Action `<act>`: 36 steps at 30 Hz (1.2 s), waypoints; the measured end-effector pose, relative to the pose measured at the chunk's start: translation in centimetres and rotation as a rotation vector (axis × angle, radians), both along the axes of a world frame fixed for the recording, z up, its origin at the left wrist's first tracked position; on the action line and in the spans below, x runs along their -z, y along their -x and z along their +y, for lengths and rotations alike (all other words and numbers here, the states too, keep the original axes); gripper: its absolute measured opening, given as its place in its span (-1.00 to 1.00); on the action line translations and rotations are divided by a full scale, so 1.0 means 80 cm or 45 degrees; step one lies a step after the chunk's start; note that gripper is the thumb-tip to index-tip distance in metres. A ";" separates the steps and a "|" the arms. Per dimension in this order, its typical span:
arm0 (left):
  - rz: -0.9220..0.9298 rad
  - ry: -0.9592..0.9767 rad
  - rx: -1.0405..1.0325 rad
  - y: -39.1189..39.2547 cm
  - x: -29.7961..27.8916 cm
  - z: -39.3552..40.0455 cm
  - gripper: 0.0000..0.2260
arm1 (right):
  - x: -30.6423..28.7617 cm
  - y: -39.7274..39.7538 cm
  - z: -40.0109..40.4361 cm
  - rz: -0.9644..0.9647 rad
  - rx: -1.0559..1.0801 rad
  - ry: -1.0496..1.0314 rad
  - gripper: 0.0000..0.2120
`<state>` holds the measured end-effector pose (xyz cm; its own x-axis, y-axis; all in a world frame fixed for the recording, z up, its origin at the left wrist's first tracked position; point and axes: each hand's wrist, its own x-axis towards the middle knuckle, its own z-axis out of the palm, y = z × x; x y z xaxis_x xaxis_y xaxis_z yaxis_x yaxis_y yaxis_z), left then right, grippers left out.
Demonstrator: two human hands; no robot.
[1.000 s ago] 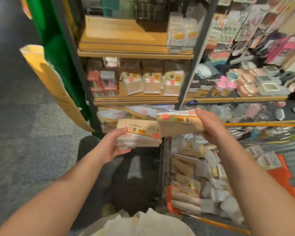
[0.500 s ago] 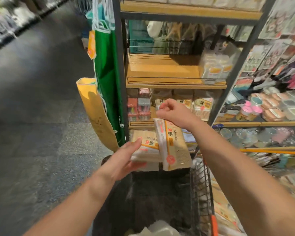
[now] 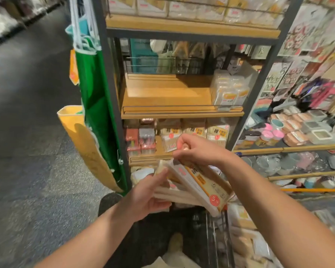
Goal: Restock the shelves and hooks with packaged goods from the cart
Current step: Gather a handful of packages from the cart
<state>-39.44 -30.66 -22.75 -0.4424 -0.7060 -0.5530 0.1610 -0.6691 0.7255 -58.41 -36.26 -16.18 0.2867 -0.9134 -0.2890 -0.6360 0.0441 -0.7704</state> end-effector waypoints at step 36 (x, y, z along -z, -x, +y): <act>0.165 0.141 -0.363 0.027 -0.039 -0.245 -0.56 | -0.024 0.097 -0.205 -0.665 0.473 -0.363 -0.28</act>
